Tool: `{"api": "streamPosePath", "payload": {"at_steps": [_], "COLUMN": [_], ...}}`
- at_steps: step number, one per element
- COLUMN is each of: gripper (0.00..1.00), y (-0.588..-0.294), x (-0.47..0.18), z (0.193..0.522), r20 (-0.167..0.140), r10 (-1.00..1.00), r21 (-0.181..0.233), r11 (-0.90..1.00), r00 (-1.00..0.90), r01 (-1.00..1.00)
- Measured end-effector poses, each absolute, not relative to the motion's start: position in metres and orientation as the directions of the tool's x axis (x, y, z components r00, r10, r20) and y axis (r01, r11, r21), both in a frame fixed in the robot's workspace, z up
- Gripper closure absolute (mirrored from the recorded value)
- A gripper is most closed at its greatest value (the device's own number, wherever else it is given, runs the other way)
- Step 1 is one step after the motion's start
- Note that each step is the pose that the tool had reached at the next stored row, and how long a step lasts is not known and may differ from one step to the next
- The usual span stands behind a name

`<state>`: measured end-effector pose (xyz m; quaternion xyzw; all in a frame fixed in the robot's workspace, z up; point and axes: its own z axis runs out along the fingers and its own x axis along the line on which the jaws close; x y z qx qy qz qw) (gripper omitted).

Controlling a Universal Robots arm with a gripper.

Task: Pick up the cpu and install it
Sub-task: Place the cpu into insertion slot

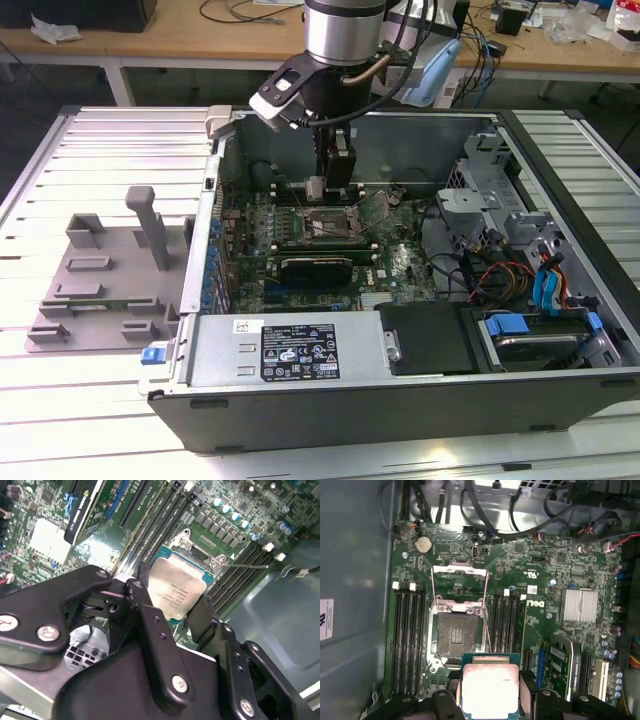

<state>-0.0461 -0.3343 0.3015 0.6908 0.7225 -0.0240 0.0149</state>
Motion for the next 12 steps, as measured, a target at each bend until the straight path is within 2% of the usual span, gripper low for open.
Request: {"api": "streamPosePath", "payload": {"at_steps": [12], "gripper": [0.45], "y": [-0.3343], "x": [-0.0461], "z": [0.2999], "r20": [-0.057], "r10": [0.994], "r21": [-0.002], "r11": [-0.096], "r00": [0.096], "r01": [0.995]}}
